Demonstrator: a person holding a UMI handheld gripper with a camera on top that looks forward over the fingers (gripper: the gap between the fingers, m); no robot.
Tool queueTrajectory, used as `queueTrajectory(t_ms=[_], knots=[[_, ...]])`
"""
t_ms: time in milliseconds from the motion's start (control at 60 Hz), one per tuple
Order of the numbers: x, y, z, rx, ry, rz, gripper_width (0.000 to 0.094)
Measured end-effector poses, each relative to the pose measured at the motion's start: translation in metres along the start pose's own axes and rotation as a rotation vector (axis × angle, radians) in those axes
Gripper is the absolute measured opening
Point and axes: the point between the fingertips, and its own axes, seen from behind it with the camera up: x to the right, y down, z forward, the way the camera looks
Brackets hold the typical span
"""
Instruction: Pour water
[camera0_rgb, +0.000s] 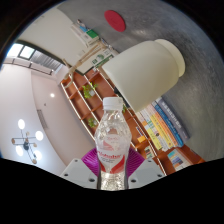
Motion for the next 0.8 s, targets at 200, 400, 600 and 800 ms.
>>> queueTrajectory(t_ms=[200, 400, 600, 800], knots=[[-0.002, -0.008, 0.0, 0.028, 0.01, 0.106, 0.0359], [-0.004, 0.01, -0.003, -0.024, 0.032, -0.055, 0.0359], [-0.014, 0.026, -0.004, -0.128, 0.15, -0.786, 0.036], [-0.073, -0.016, 0.004, -0.051, 0.235, -1.562, 0.0359]])
